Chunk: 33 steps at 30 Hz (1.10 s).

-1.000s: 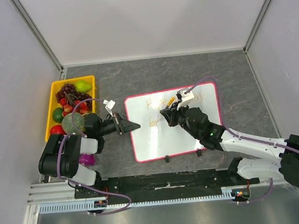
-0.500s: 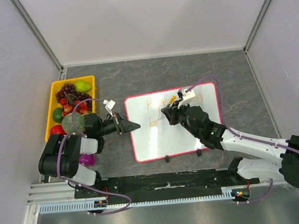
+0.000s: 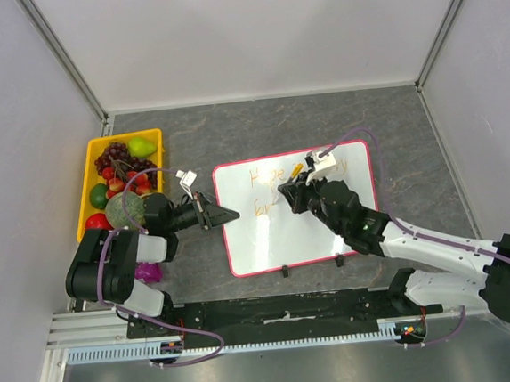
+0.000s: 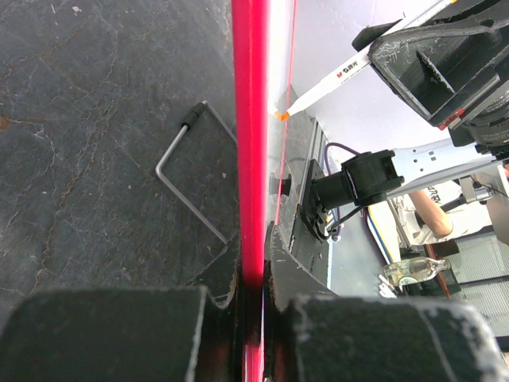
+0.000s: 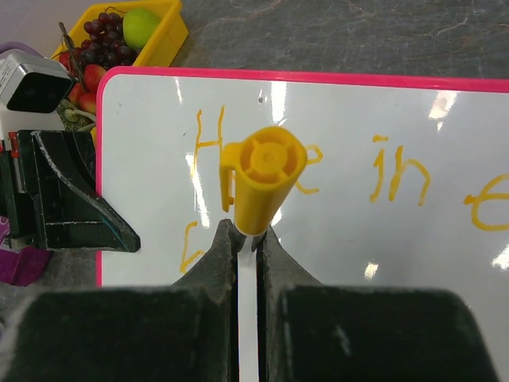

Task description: Write a sentence on the whiteboard

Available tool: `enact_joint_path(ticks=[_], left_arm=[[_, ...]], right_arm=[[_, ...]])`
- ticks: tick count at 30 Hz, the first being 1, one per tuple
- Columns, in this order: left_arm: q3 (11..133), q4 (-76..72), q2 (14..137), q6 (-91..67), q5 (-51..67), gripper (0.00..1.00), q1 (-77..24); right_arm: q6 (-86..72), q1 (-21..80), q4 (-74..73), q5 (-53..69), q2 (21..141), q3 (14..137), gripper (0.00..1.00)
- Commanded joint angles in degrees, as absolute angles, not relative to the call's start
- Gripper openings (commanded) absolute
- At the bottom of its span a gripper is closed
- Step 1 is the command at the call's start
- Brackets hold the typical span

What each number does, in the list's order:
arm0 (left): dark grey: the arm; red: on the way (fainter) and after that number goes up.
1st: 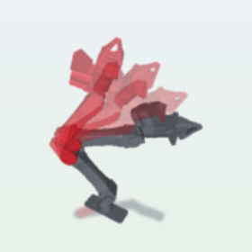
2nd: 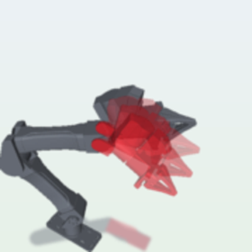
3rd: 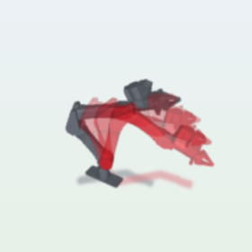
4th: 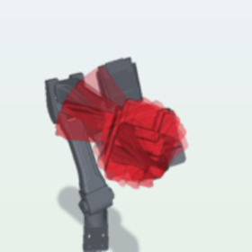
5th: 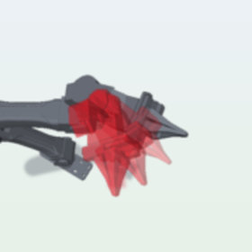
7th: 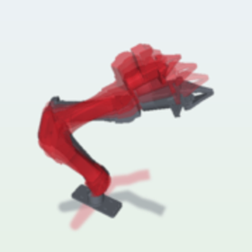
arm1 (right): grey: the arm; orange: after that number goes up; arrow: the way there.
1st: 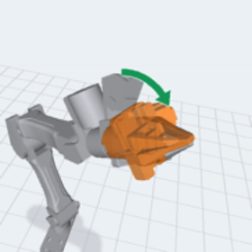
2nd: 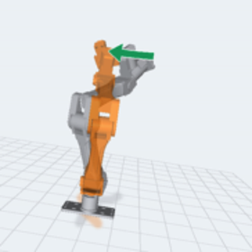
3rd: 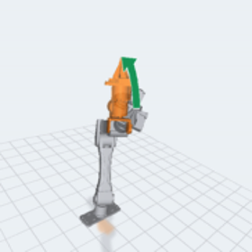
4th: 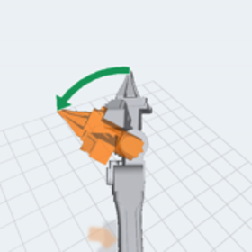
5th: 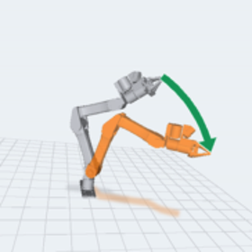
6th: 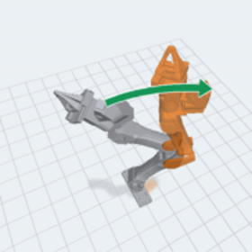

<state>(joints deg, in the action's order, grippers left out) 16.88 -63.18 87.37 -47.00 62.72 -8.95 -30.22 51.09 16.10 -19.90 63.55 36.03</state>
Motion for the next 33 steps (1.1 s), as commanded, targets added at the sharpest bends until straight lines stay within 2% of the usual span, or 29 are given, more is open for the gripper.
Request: enact_joint_path(ticks=[1, 33], left_arm=[[16.9, -60.9, 88.2, -38.0, 58.4, 0.02, -9.1], [17.0, -61.0, 88.2, -38.1, 58.5, 0.02, -9.1]], right_arm=[[-29.0, 50.5, 16.3, -19.7, 61.2, 35.5, 0.00], [-30.3, 50.5, 17.1, -18.8, 62.1, 32.6, 0.00]])
